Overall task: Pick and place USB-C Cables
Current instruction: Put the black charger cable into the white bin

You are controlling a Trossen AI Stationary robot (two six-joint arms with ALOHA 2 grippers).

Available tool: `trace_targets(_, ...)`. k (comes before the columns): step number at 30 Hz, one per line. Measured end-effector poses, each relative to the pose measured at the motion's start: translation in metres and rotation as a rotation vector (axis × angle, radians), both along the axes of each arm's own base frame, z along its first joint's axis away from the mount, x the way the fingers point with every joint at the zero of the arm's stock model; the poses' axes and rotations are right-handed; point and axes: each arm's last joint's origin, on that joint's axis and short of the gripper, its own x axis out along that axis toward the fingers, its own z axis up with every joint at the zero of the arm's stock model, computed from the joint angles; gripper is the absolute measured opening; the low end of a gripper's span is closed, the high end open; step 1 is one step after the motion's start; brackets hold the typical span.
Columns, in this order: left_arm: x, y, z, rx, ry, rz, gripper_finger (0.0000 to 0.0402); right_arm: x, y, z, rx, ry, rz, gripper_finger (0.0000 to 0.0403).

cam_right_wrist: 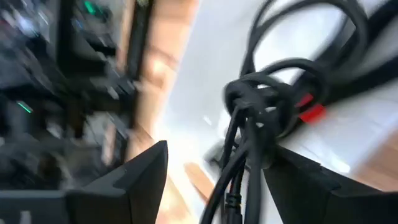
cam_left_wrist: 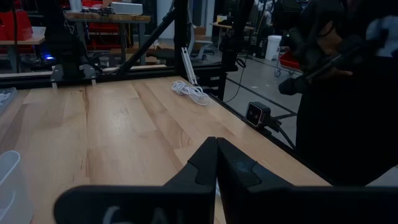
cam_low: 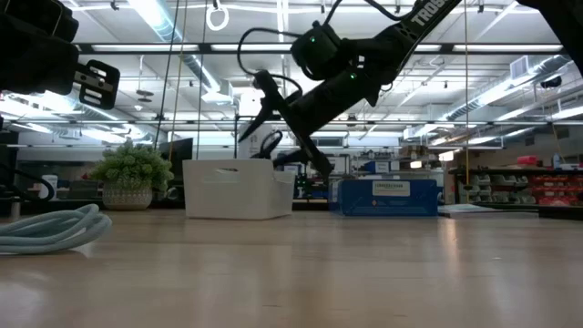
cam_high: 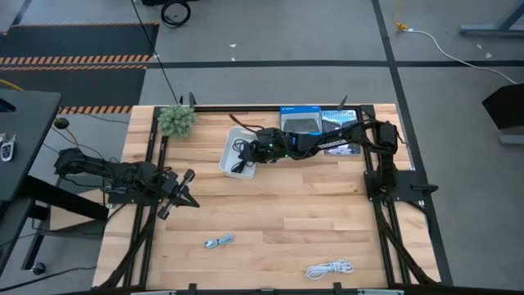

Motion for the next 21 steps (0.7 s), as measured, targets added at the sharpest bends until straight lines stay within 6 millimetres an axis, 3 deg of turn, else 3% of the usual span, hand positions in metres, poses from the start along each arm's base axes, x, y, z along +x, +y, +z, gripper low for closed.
trace_targets(3,0.000,0.000,0.000,0.000,0.000,0.000,0.0011,-0.003,-0.003,-0.005,-0.018,0.045,0.075,0.0271)
trace_targets(8,0.000,0.000,0.000,0.000,0.000,0.000,0.0011,0.000,-0.002,0.002,-0.013,-0.021,0.098,0.0296)
trace_targets(12,0.000,0.000,0.000,0.000,0.000,0.000,0.0011,0.001,0.001,0.004,0.111,-0.044,0.176,0.0320)
trace_targets(21,0.000,0.000,0.000,0.000,0.000,0.000,0.0011,-0.001,-0.002,0.010,-0.071,0.168,0.260,0.0317)
